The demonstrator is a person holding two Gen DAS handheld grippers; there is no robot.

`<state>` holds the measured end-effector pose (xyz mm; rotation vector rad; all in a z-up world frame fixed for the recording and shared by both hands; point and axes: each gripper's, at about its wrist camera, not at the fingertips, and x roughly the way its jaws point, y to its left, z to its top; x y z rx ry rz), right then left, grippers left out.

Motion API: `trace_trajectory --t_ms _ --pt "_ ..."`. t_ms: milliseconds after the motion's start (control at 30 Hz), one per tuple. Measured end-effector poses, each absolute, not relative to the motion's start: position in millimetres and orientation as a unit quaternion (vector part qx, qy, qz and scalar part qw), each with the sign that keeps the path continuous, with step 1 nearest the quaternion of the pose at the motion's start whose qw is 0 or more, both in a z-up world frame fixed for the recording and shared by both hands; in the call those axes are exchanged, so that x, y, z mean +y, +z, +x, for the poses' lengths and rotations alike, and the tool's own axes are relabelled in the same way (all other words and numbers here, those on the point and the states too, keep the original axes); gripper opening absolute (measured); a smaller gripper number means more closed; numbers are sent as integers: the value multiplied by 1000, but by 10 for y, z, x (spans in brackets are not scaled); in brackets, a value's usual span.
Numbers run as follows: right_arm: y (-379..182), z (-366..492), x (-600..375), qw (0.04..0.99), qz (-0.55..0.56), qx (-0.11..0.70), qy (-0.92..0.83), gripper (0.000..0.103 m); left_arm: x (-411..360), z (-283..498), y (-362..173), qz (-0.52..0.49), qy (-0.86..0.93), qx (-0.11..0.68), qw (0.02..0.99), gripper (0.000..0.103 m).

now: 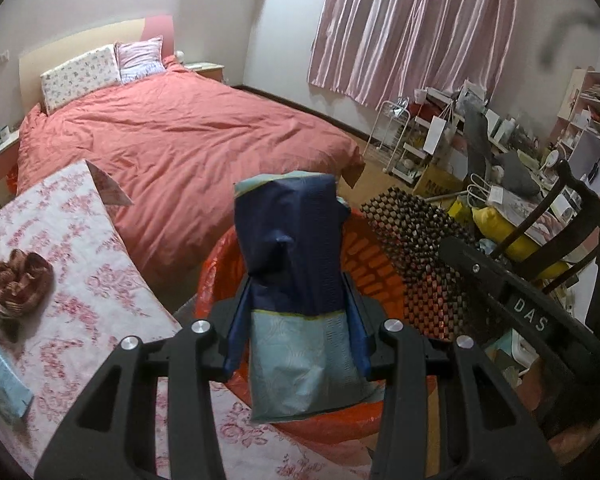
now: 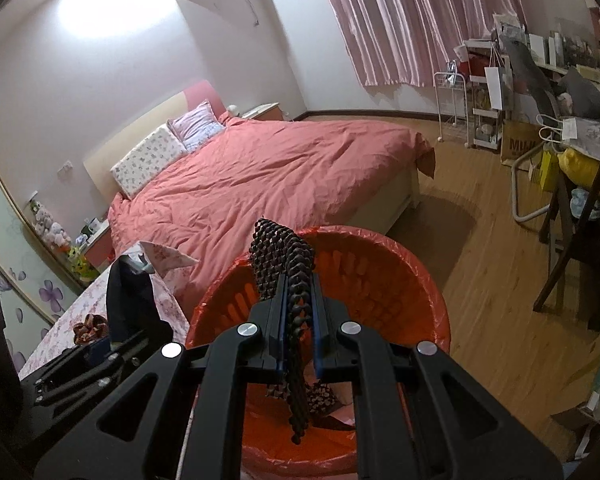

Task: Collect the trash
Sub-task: 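Carry mesh and blue bag over the orange basket and open both tools, then move both open tools back toward the remaining items on the bed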

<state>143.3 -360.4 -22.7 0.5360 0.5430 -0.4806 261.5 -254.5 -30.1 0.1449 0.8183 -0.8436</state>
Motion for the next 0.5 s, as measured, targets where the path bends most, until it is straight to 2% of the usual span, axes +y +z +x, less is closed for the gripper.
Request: trace_trajectory --t_ms 33,100,133,167,300,367,500 --pt "-236 1441 -3595 900 259 263 -232 12 -2560 2626 -332 69 -398 389 828 48" --pt "-254 1434 -3601 900 260 264 -229 22 -2570 2647 -385 72 -394 393 828 56" --pt "-247 1437 -3605 900 261 264 -230 33 -2576 2651 -399 74 -391 395 828 58" --pt "-242 1427 -3608 900 261 263 -230 40 -2572 2663 -419 75 -388 397 828 59" --pt "-219 1413 -3609 899 262 262 -235 50 -2536 2692 -452 77 -374 403 832 61" --pt "-196 1411 -3583 899 258 260 -241 64 -2483 2691 -446 78 -367 402 835 62" --pt "-109 1411 -3447 904 240 252 -249 82 -2245 2649 -400 81 -342 394 849 70"
